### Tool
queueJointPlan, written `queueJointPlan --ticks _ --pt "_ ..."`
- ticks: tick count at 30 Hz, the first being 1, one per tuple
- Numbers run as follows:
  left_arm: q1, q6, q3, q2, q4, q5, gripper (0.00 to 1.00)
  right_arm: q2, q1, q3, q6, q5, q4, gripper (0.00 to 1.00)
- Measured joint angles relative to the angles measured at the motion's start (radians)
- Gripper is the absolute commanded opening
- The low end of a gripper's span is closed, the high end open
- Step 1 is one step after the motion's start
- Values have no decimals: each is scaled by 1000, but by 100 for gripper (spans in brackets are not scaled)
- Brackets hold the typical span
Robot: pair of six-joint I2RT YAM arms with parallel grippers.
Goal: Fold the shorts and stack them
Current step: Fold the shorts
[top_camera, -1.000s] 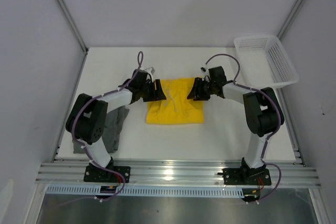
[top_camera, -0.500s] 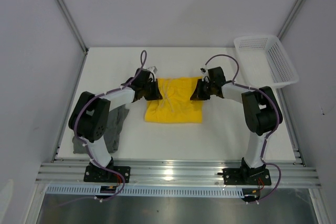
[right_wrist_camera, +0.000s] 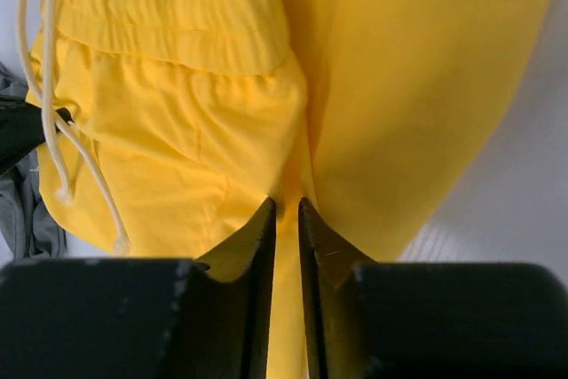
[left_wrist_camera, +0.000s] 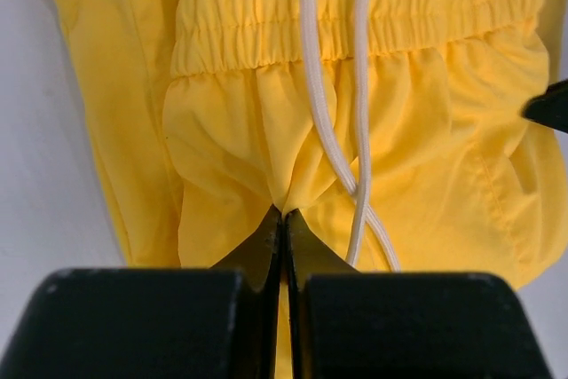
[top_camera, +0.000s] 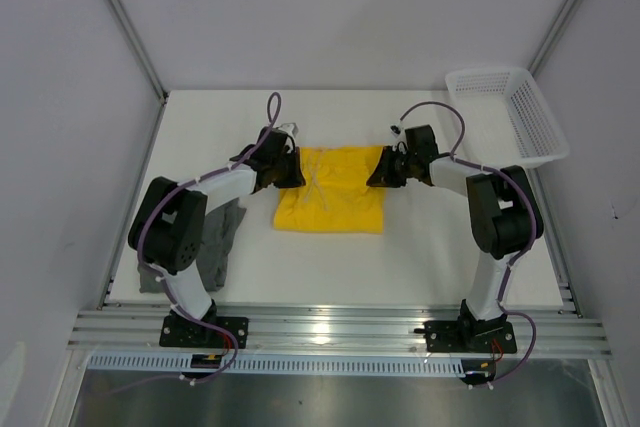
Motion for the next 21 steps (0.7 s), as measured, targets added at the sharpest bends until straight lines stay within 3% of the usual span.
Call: queueJointPlan --ticks 2,5,6,9,13,18,19,21 --pt "2 3 0 6 -3 -26 6 1 -6 0 -3 10 -2 20" --pt "4 10 0 24 -9 -60 40 1 -13 7 -5 26 -14 24" --pt "4 11 0 29 -13 -71 57 1 -13 11 -6 29 -20 29" --pt "5 5 0 33 -24 -88 72 0 -15 23 -9 38 -30 38" --pt "5 2 0 16 -34 -95 76 -23 -15 32 -8 42 -48 46" --pt "6 2 0 -116 -63 -95 80 -126 -10 31 13 16 -62 72" --pt "6 2 0 -153 -62 -95 80 -148 -6 31 19 13 -60 73" --pt "6 3 -2 -211 -60 -93 95 -180 3 24 22 13 -50 80"
